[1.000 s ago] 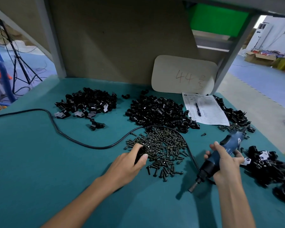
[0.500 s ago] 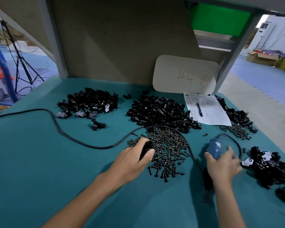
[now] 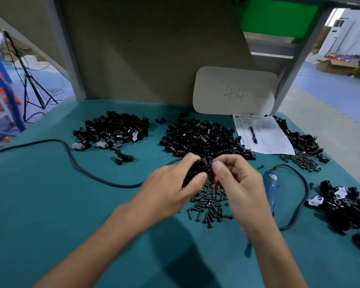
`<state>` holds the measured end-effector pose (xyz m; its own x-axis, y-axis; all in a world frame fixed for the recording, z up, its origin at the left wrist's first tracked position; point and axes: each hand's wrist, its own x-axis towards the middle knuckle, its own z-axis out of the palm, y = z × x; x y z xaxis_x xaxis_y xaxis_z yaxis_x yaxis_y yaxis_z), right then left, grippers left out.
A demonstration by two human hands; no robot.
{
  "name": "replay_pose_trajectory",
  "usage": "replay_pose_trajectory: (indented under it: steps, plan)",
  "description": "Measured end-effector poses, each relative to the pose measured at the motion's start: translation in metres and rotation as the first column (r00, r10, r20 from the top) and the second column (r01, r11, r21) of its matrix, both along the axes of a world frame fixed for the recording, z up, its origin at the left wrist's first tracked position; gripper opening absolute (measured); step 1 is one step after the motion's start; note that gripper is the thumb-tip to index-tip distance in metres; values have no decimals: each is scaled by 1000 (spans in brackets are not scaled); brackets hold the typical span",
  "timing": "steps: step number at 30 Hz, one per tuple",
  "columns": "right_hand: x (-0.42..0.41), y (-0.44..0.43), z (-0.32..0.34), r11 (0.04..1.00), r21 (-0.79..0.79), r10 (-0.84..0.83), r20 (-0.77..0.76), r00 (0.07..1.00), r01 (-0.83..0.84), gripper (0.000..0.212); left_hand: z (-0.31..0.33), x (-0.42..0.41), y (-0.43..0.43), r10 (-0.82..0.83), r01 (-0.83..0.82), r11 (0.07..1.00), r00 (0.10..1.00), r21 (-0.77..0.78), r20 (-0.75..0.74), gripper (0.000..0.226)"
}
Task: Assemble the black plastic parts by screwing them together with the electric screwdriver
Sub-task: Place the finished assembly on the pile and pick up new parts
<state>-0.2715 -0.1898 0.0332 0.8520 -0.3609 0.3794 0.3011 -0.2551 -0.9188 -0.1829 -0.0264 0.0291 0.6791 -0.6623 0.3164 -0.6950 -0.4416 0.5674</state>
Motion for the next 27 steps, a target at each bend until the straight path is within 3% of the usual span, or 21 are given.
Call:
replay_pose_trajectory:
  steps: [2, 5, 9, 13, 14, 17, 19, 23, 27]
  plan:
    - [5, -10, -6, 997, 18, -73, -45, 996, 73, 12, -2, 3, 4, 12, -12, 1000, 999, -7, -49, 27]
    - [17, -26, -29, 950, -295, -180, -257, 950, 100, 9, -9, 8, 9, 24, -25, 1000, 992, -8, -120, 24]
    - [29, -35, -49, 891, -447, -256, -355, 899, 77, 7, -13, 10, 9, 9, -13, 1000, 986, -29, -166, 28]
    - [31, -40, -40, 836, -544, -228, -463, 856, -71, 41, -12, 11, 11, -18, 12, 999, 979, -34, -203, 20]
    - [28, -39, -34, 849, -524, -196, -443, 875, -75, 44, -10, 10, 11, -21, 16, 1000, 979, -25, -204, 19]
    - [16, -27, -13, 961, -232, 82, -287, 954, -152, 35, -3, 7, 13, -32, 38, 999, 981, 29, -193, 19]
    - [9, -16, 1, 951, -195, 202, -203, 958, -242, 35, 7, 2, 12, -87, 95, 995, 977, 31, -194, 21]
    - [-1, -4, 27, 951, -99, 289, -37, 956, -292, 31, 37, -12, 15, -139, 136, 990, 977, -30, -162, 20]
    - [-13, 4, 50, 957, 40, 284, 83, 955, -288, 27, 71, -25, 25, -94, 83, 991, 990, -102, -109, 36]
